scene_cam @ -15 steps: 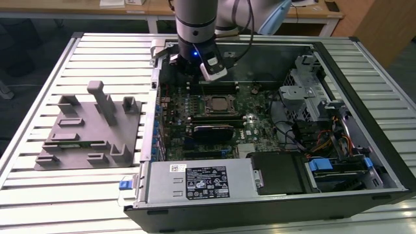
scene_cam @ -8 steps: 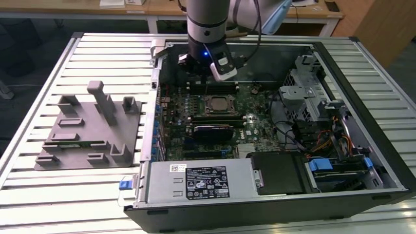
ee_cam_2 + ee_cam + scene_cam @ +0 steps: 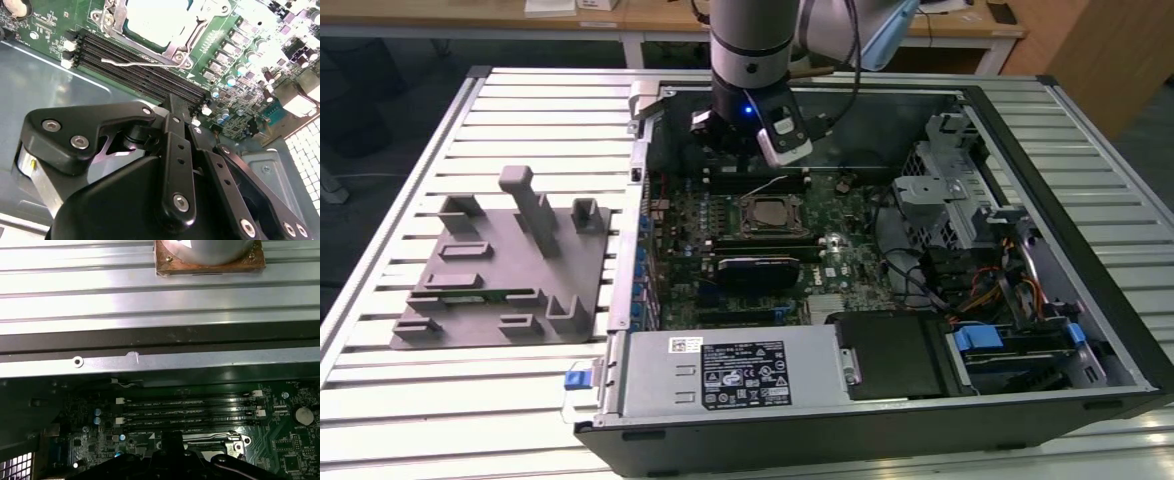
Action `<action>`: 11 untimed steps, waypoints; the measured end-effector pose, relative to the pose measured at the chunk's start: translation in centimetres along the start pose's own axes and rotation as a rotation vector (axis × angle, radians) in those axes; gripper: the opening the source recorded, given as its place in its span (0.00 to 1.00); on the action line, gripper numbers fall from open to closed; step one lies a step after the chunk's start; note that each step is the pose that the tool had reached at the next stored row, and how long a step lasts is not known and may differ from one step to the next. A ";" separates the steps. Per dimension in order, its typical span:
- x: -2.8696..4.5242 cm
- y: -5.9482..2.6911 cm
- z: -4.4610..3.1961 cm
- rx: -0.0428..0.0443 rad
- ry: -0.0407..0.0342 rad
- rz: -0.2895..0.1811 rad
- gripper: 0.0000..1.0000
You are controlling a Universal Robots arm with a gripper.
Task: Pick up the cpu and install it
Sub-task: 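Install the first cpu locking lever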
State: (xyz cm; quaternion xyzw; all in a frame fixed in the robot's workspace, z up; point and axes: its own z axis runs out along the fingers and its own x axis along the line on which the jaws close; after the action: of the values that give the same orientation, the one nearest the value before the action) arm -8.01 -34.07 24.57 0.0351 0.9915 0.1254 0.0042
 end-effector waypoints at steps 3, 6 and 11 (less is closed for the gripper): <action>0.00 0.00 0.01 0.0003 -0.0047 0.011 0.11; 0.00 -0.01 0.04 0.0014 -0.0161 0.033 0.11; 0.00 -0.06 0.20 0.0048 -0.0502 0.062 0.11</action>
State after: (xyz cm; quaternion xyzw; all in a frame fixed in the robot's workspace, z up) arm -8.01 -34.07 24.37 0.0690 0.9898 0.1222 0.0251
